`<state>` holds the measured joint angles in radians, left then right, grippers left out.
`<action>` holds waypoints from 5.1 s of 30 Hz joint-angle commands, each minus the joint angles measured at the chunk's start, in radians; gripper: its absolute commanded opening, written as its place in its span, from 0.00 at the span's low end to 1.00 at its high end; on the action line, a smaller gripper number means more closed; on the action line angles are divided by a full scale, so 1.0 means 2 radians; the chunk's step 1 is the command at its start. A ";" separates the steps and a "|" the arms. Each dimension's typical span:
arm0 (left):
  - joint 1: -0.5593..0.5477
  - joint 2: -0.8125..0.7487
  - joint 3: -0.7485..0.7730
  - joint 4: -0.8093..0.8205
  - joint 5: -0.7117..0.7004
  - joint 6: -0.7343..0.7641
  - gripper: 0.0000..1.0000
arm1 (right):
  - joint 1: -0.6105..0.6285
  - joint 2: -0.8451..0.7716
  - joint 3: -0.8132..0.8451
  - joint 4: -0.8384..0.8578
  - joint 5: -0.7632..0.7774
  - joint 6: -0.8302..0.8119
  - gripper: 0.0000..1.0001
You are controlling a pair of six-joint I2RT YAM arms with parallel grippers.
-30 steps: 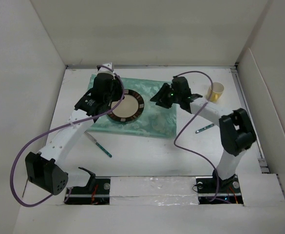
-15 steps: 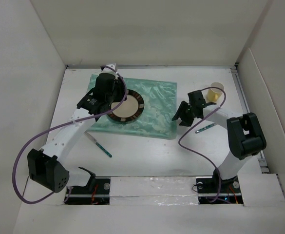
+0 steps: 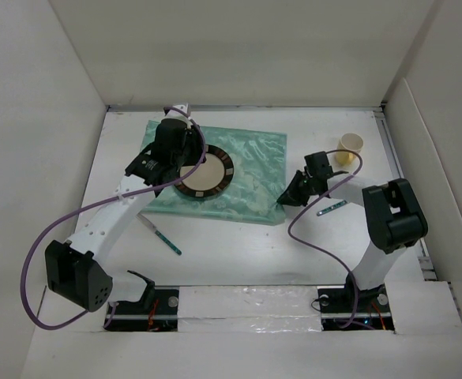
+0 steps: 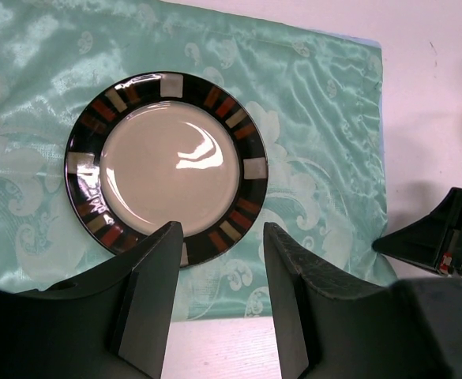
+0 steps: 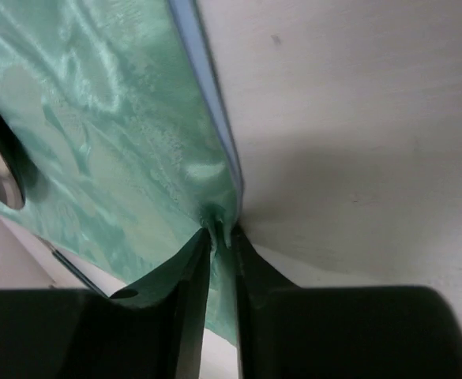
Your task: Set the dinner table for one person
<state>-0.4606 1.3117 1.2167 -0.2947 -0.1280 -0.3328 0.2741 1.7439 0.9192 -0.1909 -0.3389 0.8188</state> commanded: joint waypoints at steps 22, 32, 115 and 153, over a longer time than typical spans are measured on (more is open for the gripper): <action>-0.020 0.048 -0.027 0.039 0.028 -0.007 0.42 | -0.146 -0.075 -0.007 -0.052 0.084 -0.033 0.00; -0.020 0.044 -0.037 0.037 -0.001 -0.009 0.43 | -0.089 -0.005 0.051 -0.053 0.041 -0.064 0.56; -0.021 -0.059 -0.134 0.042 0.053 -0.020 0.43 | -0.182 -0.049 0.065 -0.257 0.317 -0.004 0.00; -0.021 -0.130 0.042 -0.051 0.006 -0.054 0.24 | 0.272 0.308 0.659 -0.227 0.153 -0.062 0.00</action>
<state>-0.4980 1.0706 1.3361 -0.3794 -0.1364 -0.4149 0.8040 2.3371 2.1635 -0.6872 -0.0418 0.6643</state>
